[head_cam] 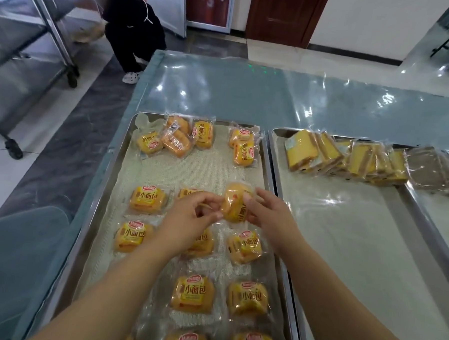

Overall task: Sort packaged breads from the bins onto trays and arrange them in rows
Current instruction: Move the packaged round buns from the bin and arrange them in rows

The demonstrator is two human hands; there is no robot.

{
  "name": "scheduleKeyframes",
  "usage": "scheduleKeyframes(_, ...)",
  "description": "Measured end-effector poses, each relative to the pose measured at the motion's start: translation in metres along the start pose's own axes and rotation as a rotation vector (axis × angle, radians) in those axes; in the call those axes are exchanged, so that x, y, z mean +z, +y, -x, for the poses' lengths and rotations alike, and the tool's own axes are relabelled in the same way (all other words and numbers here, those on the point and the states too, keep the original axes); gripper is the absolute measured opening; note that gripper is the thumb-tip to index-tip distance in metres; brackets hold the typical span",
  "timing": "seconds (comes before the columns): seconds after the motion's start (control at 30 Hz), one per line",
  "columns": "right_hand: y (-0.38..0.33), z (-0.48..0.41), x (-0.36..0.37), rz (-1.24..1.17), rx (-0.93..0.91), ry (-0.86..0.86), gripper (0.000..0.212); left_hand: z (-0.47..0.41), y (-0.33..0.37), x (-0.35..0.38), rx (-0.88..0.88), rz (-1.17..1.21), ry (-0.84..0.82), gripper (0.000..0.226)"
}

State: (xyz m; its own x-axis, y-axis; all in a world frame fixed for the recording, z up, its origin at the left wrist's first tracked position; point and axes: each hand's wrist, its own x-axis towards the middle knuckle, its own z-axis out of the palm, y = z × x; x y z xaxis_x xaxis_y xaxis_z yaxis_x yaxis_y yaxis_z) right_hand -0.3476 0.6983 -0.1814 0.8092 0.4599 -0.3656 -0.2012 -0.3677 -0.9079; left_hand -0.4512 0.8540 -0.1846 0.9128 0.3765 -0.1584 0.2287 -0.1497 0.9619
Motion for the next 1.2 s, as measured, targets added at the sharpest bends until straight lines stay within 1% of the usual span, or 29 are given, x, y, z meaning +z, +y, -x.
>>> scheduleKeyframes(0.03,0.000,-0.003,0.001,-0.027,0.013,-0.016,0.084,-0.002,0.002,0.000,0.014,-0.026,-0.020,0.030)
scheduleKeyframes(0.07,-0.001,-0.006,0.002,-0.032,0.007,-0.020,0.092,-0.004,0.003,-0.001,0.027,-0.037,-0.050,0.031)
scheduleKeyframes(0.1,-0.002,-0.009,0.002,-0.006,-0.005,-0.015,0.096,-0.005,0.004,-0.001,0.032,-0.039,-0.091,0.031)
scheduleKeyframes(0.17,-0.006,-0.015,0.002,0.094,-0.025,0.020,0.095,-0.010,0.000,-0.005,0.028,-0.068,-0.145,0.030)
scheduleKeyframes(0.23,-0.007,-0.023,0.000,0.171,-0.057,0.063,0.089,-0.017,-0.007,-0.013,0.043,-0.188,-0.087,0.028)
scheduleKeyframes(0.3,-0.011,-0.029,-0.002,0.294,-0.123,0.084,0.081,-0.026,-0.017,-0.024,0.061,-0.419,-0.001,0.032)
scheduleKeyframes(0.33,-0.013,-0.033,-0.003,0.375,-0.158,0.075,0.076,-0.030,-0.021,-0.029,0.072,-0.559,0.016,0.039)
scheduleKeyframes(0.4,-0.018,-0.039,-0.003,0.550,-0.220,0.007,0.068,-0.039,-0.028,-0.037,0.059,-0.771,-0.030,0.057)
scheduleKeyframes(0.5,-0.021,-0.051,0.000,0.810,-0.287,-0.144,0.064,-0.050,-0.035,-0.043,0.007,-0.920,-0.162,0.078)
scheduleKeyframes(0.57,-0.020,-0.059,0.004,0.968,-0.297,-0.243,0.066,-0.056,-0.037,-0.044,0.009,-0.999,-0.216,0.082)
scheduleKeyframes(0.67,-0.017,-0.068,0.010,1.149,-0.295,-0.337,0.068,-0.061,-0.038,-0.044,0.041,-1.056,-0.210,0.070)
scheduleKeyframes(0.77,-0.013,-0.072,0.014,1.188,-0.295,-0.358,0.064,-0.061,-0.041,-0.043,0.078,-1.054,-0.166,0.064)
scheduleKeyframes(0.87,-0.007,-0.072,0.017,1.216,-0.304,-0.349,0.060,-0.057,-0.045,-0.042,0.102,-1.066,-0.160,0.064)
scheduleKeyframes(0.93,-0.003,-0.070,0.017,1.216,-0.313,-0.336,0.063,-0.052,-0.047,-0.040,0.124,-1.065,-0.136,0.066)
scheduleKeyframes(1.03,0.005,-0.062,0.011,1.114,-0.356,-0.209,0.065,-0.041,-0.048,-0.036,0.160,-0.995,-0.041,0.065)
scheduleKeyframes(1.13,0.013,-0.044,0.003,0.999,-0.483,-0.044,0.052,-0.023,-0.047,-0.029,0.231,-0.918,0.047,0.052)
scheduleKeyframes(1.2,0.022,-0.028,-0.003,0.953,-0.559,0.008,0.042,-0.008,-0.048,-0.025,0.238,-0.872,0.031,0.049)
